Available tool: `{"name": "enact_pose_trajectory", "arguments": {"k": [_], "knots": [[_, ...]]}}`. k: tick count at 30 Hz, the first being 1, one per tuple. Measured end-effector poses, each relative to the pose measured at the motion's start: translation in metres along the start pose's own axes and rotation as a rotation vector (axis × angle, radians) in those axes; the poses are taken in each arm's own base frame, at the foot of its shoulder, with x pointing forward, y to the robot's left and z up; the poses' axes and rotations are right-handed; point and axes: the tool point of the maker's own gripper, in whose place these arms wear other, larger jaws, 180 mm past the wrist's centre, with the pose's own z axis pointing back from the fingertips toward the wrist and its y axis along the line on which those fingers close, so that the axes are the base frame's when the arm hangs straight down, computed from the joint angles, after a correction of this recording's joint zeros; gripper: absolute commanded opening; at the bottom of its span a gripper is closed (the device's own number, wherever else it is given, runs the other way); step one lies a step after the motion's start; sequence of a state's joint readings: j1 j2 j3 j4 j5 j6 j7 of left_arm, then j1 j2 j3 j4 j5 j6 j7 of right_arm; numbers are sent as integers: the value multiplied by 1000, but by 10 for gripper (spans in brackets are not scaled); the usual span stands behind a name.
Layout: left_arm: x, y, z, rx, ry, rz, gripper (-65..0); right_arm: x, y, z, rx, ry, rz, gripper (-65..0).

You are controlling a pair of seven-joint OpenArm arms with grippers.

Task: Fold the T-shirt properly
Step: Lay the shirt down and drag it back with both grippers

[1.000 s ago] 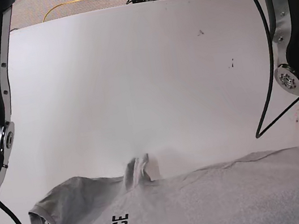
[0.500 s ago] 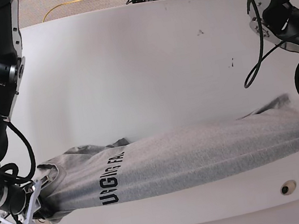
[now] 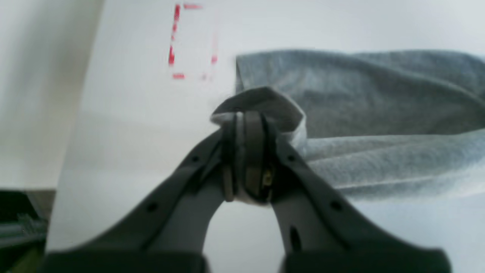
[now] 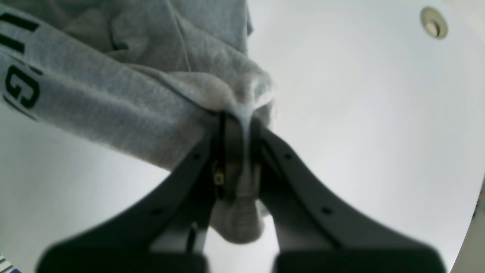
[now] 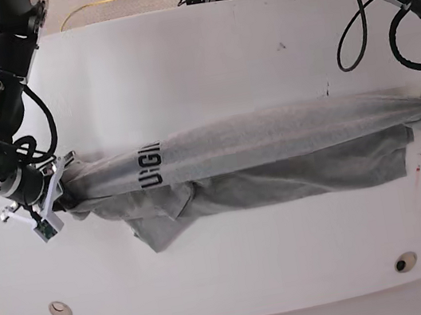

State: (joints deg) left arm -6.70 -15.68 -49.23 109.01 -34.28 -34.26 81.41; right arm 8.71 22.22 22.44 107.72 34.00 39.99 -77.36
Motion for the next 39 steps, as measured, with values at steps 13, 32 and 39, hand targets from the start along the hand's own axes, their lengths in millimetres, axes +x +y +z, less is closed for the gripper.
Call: {"name": "enact_pose_trajectory", "arguments": {"k": [13, 32, 39], "knots": [[-84, -17, 3, -55, 193, -35, -650, -99, 49, 5, 78, 199, -94, -650], [-115, -33, 1, -131, 249, -83, -649, -169, 90, 20, 149, 354, -174, -650], [-134, -30, 4, -135, 305, -69, -647, -181, 97, 25, 162, 388, -178, -648]]}}
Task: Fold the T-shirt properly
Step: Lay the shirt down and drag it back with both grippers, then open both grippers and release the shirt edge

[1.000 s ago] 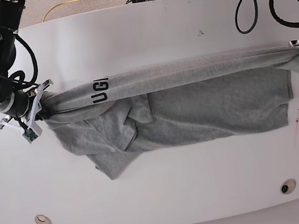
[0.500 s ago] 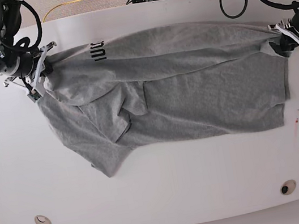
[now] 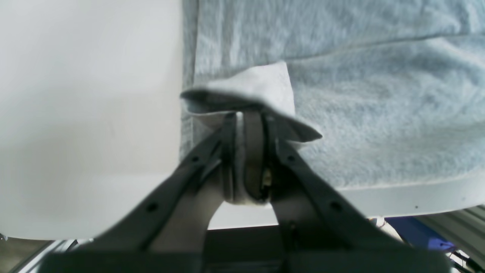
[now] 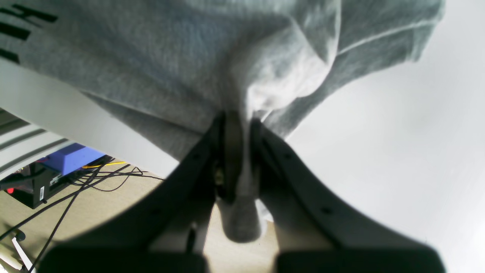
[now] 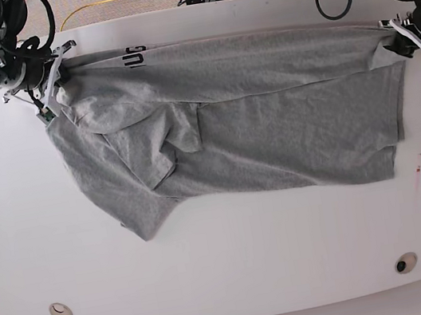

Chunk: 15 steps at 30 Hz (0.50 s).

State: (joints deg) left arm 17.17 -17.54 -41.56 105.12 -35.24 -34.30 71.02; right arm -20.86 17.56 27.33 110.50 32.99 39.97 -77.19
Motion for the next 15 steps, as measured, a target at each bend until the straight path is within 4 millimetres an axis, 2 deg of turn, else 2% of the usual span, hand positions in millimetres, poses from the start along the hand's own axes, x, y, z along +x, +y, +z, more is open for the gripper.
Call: {"name": "enact_pose_trajectory", "arguments": {"k": [4, 6, 8, 11, 13, 15], "knots": [[4, 5, 2, 5, -11, -10, -646, 3, 0, 0, 2, -11, 2, -648], [-4, 8, 0, 14, 14, -3, -646, -1, -3, 2, -4, 3, 11, -644], [-16, 11, -2, 27, 57, 4, -644, -5, -8, 5, -12, 17, 23, -609], [-21, 14, -2, 45, 80, -2, -593, -7, -11, 7, -24, 28, 26, -485], [-21, 15, -3, 52, 93, -24, -492, -8, -11, 7, -25, 28, 23, -355], [-20, 16, -3, 51, 110, -77, -397, -11, -17, 11, -42, 21, -3, -252]]}}
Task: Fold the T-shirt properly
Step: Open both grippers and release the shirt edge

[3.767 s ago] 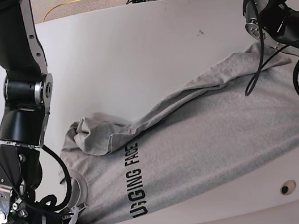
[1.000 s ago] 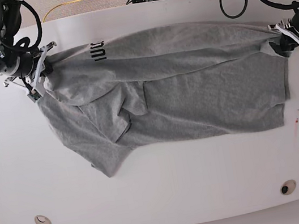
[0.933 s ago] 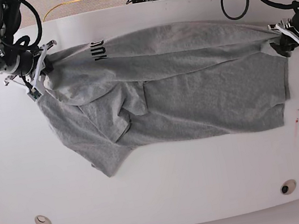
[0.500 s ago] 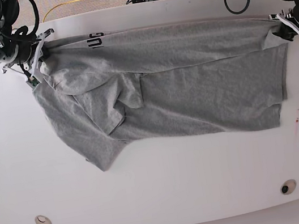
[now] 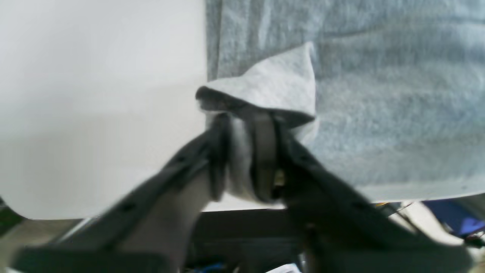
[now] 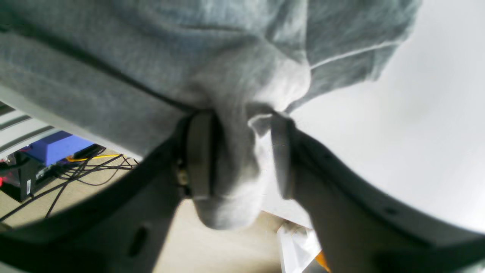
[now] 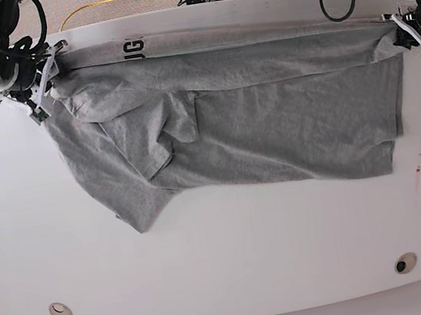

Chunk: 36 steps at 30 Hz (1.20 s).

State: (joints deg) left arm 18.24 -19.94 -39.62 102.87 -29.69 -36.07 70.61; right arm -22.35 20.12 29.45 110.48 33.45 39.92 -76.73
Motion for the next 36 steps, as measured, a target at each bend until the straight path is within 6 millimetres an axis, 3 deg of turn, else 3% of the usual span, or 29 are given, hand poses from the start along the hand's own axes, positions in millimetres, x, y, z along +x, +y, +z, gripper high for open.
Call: {"name": "enact_pose_trajectory", "arguments": {"k": [2, 5, 9, 15, 19, 22, 26, 28, 31, 33, 36], "knots": [[0, 2, 1, 7, 5, -23, -289, -4, -7, 4, -21, 1, -21, -141], [-5, 5, 0, 27, 29, -45, -247, -8, -14, 8, -43, 8, -35, -86], [-2, 2, 2, 19, 23, -86, -246, -6, -24, 16, -78, -19, -64, -97], [22, 4, 25, 86, -3, -158, -246, 6, -36, 38, -87, -130, -111, -95], [42, 1, 27, 100, -37, -180, -247, 24, -19, 40, 11, -224, -119, -95], [48, -16, 19, 54, -62, -185, -247, 33, -8, 41, 67, -273, -124, -95], [29, -29, 7, 45, 10, -171, -247, 29, 3, 37, 105, -266, -127, -98], [26, -34, 2, 45, 41, -190, -247, 29, 16, 29, 139, -249, -126, -128], [31, -55, -6, -5, 21, -216, -247, 40, 44, 17, 223, -275, -126, -235], [23, -64, -9, -25, 35, -203, -247, 44, 50, 15, 232, -300, -142, -320], [10, -71, -11, -40, 69, -193, -247, 34, 49, 8, 203, -251, -151, -444]]}}
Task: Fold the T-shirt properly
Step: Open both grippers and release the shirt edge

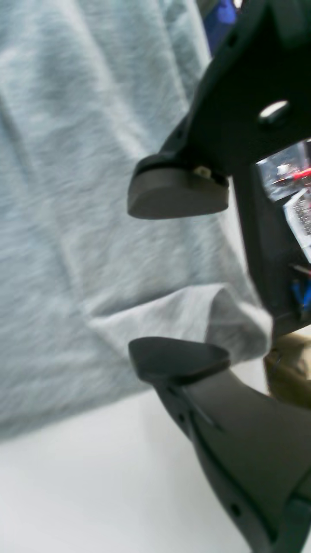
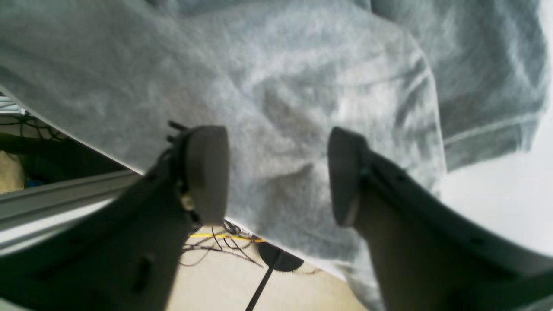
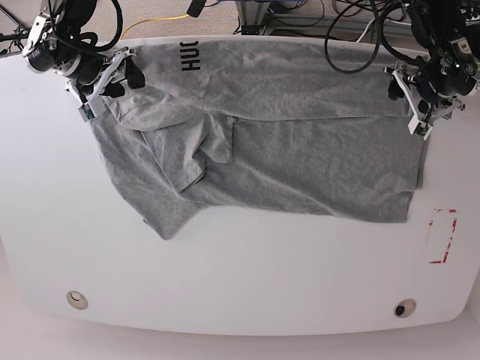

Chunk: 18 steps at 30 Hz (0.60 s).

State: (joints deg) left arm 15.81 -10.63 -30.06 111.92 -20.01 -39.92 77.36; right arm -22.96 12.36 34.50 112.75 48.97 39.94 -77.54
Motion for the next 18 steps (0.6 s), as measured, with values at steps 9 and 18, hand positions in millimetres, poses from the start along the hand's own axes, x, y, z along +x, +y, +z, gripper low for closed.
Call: {"name": "enact_pose_trajectory", "arguments": {"k": [9, 18], "knots": [[-11, 3, 1, 4, 33, -18, -247, -10, -1, -18, -59, 99, 68, -520], [-42, 36, -10, 12, 149, -13, -247, -42, -22, -31, -96, 204, 28, -520]]}}
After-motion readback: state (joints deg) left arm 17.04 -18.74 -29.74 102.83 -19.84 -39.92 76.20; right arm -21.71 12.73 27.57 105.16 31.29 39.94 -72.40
